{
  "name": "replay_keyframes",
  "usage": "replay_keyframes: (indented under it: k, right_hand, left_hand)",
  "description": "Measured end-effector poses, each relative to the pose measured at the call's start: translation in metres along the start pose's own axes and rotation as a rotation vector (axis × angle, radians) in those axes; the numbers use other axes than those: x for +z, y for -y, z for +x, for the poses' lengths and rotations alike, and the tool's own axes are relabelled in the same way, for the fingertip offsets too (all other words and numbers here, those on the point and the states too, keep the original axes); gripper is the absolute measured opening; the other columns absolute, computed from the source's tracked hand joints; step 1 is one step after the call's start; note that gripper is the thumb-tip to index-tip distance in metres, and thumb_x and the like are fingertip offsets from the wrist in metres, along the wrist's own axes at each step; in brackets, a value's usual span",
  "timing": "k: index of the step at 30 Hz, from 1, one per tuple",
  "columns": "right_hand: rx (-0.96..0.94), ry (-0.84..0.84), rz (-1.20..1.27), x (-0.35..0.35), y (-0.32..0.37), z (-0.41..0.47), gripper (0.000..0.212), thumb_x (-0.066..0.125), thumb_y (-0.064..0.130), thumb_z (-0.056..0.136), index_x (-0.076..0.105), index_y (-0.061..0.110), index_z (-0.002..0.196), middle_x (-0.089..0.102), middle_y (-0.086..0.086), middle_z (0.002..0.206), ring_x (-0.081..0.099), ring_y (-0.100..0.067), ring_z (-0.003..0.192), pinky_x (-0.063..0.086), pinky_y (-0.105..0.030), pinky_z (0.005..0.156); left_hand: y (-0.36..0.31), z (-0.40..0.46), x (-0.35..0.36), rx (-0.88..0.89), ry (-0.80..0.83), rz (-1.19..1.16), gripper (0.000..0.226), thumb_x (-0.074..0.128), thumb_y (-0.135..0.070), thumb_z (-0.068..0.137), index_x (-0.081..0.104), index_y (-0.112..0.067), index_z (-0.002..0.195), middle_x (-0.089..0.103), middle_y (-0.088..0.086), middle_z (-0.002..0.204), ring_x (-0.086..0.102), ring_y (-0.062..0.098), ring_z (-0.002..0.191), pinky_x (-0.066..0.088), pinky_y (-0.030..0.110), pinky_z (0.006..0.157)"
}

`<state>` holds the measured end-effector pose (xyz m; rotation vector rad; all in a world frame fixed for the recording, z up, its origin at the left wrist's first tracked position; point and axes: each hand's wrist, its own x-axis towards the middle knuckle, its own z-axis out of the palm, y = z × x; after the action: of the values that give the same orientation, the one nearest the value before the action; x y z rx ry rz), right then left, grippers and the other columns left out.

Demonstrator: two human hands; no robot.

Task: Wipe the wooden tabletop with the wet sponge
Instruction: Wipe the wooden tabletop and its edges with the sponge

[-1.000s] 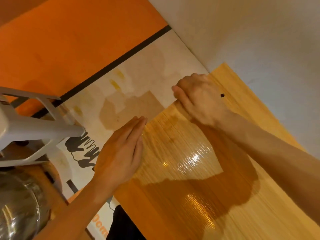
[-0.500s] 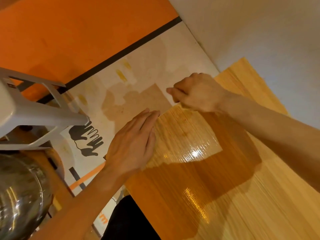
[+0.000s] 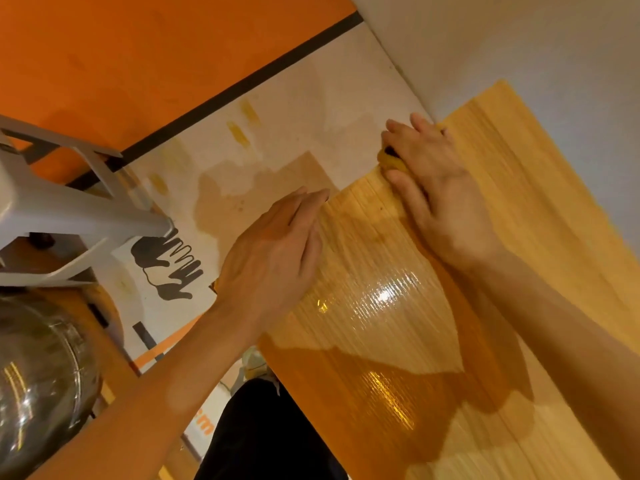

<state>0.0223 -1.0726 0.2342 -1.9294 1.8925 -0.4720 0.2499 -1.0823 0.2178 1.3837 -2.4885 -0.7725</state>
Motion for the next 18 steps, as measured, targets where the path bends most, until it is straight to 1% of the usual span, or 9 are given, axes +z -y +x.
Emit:
replay_keyframes:
  k: [2,4,5,8,10,11,14,16,18]
  right_hand:
    - [0.082,-0.034,0.037,0.004,0.01,-0.044,0.044,0.042,0.023,0.102,0.041,0.01,0.144,0.034,-0.002,0.154,0.016,-0.018,0.149,0.01,-0.048,0.122]
    - [0.125,-0.022,0.037,0.009,0.022,-0.084,0.047,0.043,0.023,0.101,0.039,0.009,0.145,0.031,-0.002,0.156,0.013,-0.018,0.15,0.009,-0.049,0.122]
    - [0.133,-0.015,0.032,0.01,0.025,-0.095,0.048,0.042,0.023,0.1,0.039,0.009,0.145,0.031,-0.002,0.156,0.013,-0.019,0.15,0.009,-0.05,0.122]
    - [0.112,-0.008,0.021,0.007,0.025,-0.067,0.046,0.042,0.021,0.101,0.04,0.006,0.144,0.032,-0.006,0.155,0.016,-0.024,0.149,0.01,-0.051,0.121]
    - [0.127,-0.027,0.017,0.009,0.024,-0.019,0.045,0.041,0.024,0.103,0.04,0.009,0.145,0.033,-0.005,0.155,0.016,-0.023,0.149,0.01,-0.049,0.122]
    - [0.129,-0.046,0.008,0.012,0.024,0.003,0.044,0.039,0.026,0.104,0.041,0.011,0.144,0.034,-0.004,0.155,0.017,-0.022,0.149,0.011,-0.048,0.122]
    - [0.101,-0.064,-0.002,0.019,0.025,0.006,0.042,0.039,0.026,0.104,0.043,0.011,0.143,0.035,-0.004,0.154,0.017,-0.022,0.149,0.009,-0.049,0.122]
    - [0.046,-0.029,0.013,0.021,0.028,-0.041,0.044,0.041,0.022,0.103,0.04,0.009,0.145,0.032,-0.005,0.156,0.015,-0.023,0.149,0.009,-0.051,0.122]
    - [-0.002,0.019,0.011,0.022,0.032,-0.098,0.044,0.042,0.021,0.102,0.039,0.006,0.144,0.031,-0.007,0.156,0.016,-0.025,0.149,0.01,-0.054,0.121]
  left_hand:
    - [0.002,-0.002,-0.002,0.031,-0.024,-0.047,0.043,0.043,-0.013,0.103,0.051,-0.008,0.145,0.059,0.011,0.14,0.056,0.023,0.131,0.048,0.027,0.098]
    - [0.007,-0.01,-0.008,0.036,-0.039,-0.069,0.044,0.043,-0.013,0.103,0.047,-0.01,0.147,0.057,0.008,0.142,0.052,0.02,0.133,0.039,0.018,0.101]
    - [0.009,-0.016,-0.012,0.016,-0.04,-0.07,0.045,0.042,-0.014,0.103,0.046,-0.011,0.148,0.056,0.008,0.144,0.051,0.02,0.134,0.037,0.019,0.104]
    - [0.008,-0.043,-0.017,-0.066,-0.022,-0.059,0.049,0.038,-0.016,0.103,0.042,-0.008,0.151,0.051,0.01,0.149,0.047,0.023,0.139,0.038,0.038,0.115]
    - [0.007,-0.057,-0.013,-0.087,-0.027,-0.048,0.05,0.038,-0.015,0.103,0.04,-0.007,0.152,0.046,0.007,0.154,0.042,0.02,0.143,0.035,0.043,0.118]
    - [0.006,-0.06,-0.01,-0.093,-0.033,-0.052,0.05,0.038,-0.014,0.103,0.038,-0.008,0.152,0.043,0.006,0.156,0.038,0.017,0.144,0.032,0.043,0.12]
    - [0.004,-0.063,-0.001,-0.111,-0.074,-0.075,0.048,0.034,-0.014,0.105,0.037,-0.009,0.153,0.039,0.004,0.157,0.031,0.012,0.145,0.013,0.029,0.126]
    - [0.005,-0.065,0.003,-0.125,-0.09,-0.073,0.049,0.029,-0.017,0.105,0.037,-0.01,0.153,0.039,0.001,0.158,0.031,0.009,0.145,0.005,0.022,0.125]
    - [0.008,-0.067,0.007,-0.114,-0.102,-0.059,0.05,0.027,-0.019,0.105,0.037,-0.012,0.153,0.037,-0.001,0.159,0.03,0.007,0.145,0.003,0.02,0.124]
